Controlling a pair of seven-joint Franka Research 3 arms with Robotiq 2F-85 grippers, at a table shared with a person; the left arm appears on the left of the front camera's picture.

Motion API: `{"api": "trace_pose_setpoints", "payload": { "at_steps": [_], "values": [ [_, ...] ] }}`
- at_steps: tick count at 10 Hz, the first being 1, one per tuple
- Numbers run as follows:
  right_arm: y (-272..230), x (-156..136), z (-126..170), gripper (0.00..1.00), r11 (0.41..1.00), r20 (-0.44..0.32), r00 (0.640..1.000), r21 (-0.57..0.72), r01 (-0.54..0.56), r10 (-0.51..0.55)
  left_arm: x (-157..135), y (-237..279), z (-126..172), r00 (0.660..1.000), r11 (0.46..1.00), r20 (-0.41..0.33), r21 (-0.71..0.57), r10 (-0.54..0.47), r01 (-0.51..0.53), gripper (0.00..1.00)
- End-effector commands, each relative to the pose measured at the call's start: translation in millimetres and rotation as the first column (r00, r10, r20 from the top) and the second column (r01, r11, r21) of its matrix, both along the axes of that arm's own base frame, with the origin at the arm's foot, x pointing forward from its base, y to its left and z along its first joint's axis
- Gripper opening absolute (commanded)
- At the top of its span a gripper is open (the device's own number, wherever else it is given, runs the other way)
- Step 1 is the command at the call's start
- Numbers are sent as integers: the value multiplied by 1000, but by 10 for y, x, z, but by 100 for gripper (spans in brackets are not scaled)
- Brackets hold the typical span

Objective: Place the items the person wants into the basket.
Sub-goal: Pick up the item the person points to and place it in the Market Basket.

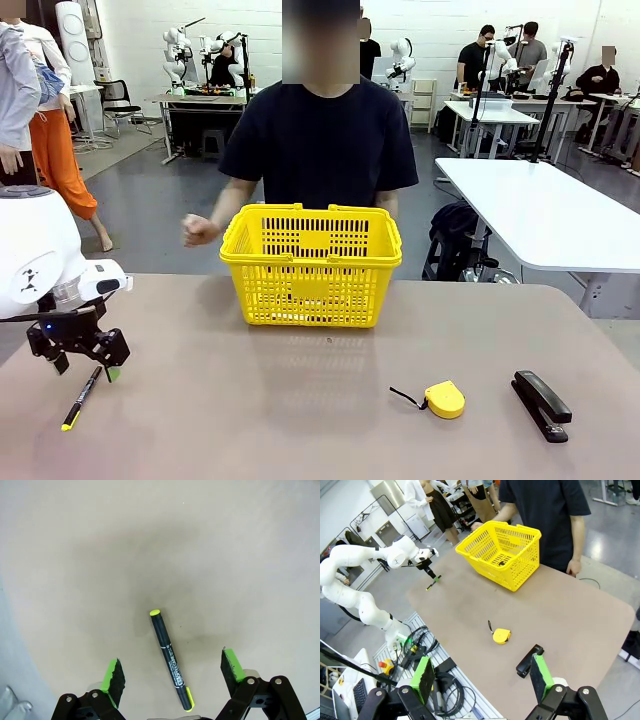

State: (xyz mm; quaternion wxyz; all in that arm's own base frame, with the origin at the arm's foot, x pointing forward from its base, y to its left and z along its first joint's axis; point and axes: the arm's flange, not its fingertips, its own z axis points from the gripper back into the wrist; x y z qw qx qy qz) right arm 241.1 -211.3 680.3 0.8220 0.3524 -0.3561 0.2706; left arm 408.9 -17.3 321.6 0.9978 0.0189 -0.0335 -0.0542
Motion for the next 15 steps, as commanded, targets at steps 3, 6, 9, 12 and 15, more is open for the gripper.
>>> {"api": "trace_pose_setpoints", "payload": {
  "at_steps": [3,6,9,12,15],
  "values": [
    [0,6,23,100,1000,21,1000,18,-17,16,-137,0,-92,998,999,-29,-10,47,-48,100],
    [0,6,23,100,1000,21,1000,18,-17,16,-146,-11,-142,998,999,-36,0,45,-45,100],
    [0,6,23,100,1000,21,1000,18,-17,16,-132,-11,-185,1000,1000,-14,11,19,-19,54],
    [0,6,23,100,1000,21,1000,18,-17,16,-126,-12,-171,1000,1000,-24,11,6,-5,0],
    [0,6,23,100,1000,21,1000,18,-17,16,-119,-15,-178,999,1000,-33,9,4,-3,11]
  ]
}}
